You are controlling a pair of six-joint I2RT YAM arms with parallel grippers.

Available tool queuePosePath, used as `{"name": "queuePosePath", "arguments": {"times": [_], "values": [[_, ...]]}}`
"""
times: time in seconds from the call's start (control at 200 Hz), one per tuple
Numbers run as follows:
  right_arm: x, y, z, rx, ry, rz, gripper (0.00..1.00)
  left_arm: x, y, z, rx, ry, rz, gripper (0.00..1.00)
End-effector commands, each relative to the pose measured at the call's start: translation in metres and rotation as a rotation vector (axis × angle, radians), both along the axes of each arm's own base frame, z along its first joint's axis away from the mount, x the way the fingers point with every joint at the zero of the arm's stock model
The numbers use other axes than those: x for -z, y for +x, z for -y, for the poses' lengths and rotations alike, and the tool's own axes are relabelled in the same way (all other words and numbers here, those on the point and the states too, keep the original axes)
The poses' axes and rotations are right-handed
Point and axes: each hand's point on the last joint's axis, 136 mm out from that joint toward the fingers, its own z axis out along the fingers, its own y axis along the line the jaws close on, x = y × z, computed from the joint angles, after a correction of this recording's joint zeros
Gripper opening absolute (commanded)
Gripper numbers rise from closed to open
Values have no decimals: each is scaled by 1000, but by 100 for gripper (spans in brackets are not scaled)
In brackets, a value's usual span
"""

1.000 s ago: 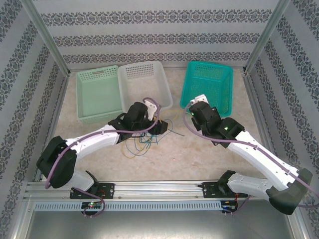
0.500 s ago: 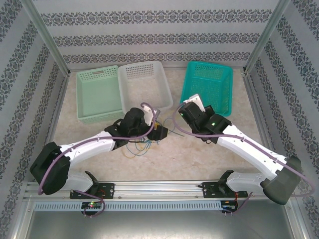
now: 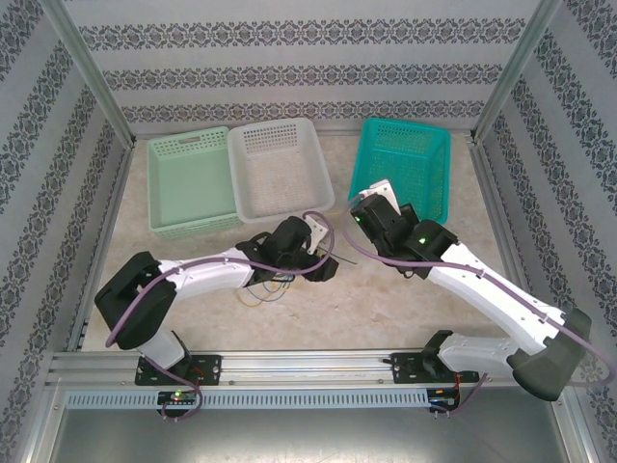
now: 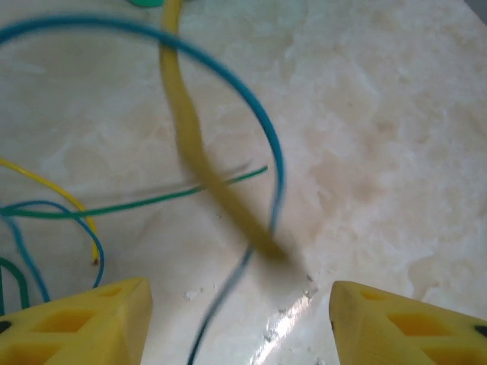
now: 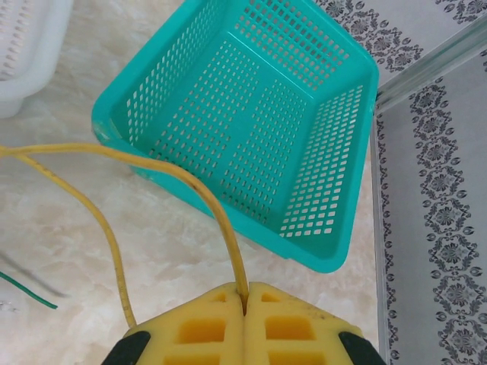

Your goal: Untangle the cables

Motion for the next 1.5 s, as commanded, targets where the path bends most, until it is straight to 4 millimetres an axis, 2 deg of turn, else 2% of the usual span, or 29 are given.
{"name": "queuePosePath", "arguments": {"times": [0.0, 0.135, 0.21, 0.31, 0.365, 0.485, 0.58, 0.689, 0.769, 0.819, 0.984, 1.029, 1.094, 1.499], "values": [[-1, -5, 5, 19, 36, -8, 0, 6, 11, 1, -20, 66, 33, 49], [-1, -9, 21, 58, 41, -19, 0, 25, 12, -15, -91, 128, 13, 16], [-1, -11, 39, 95, 12, -27, 0, 25, 13, -32, -148, 153, 36, 6], [3, -13, 67, 144, -69, -55, 0, 16, 11, -49, -196, 157, 76, 3], [8, -14, 80, 170, -103, -85, 0, 4, 10, -54, -207, 138, 100, 0], [15, -14, 95, 199, -188, -123, 0, -24, 8, -62, -247, 59, 163, 0], [14, -11, 95, 210, -179, -124, 0, -33, 8, -72, -282, 39, 198, 0], [9, -7, 77, 178, -31, -89, 0, -21, 4, -74, -252, 100, 161, 0], [9, -3, 60, 131, 89, -80, 0, -11, 1, -70, -229, 117, 125, 9], [8, -2, 49, 108, 154, -79, 0, -7, 0, -66, -215, 115, 108, 18], [3, 5, 31, 85, 295, -41, 0, 6, -3, -56, -178, 138, 43, 69], [2, 7, 29, 84, 314, -34, 0, 6, -3, -55, -173, 144, 35, 76], [1, 9, 26, 80, 333, -25, 0, -1, -2, -54, -176, 135, 40, 99], [-1, 23, 17, 80, 461, -6, 0, -95, 6, -83, -344, -80, 247, 100]]}}
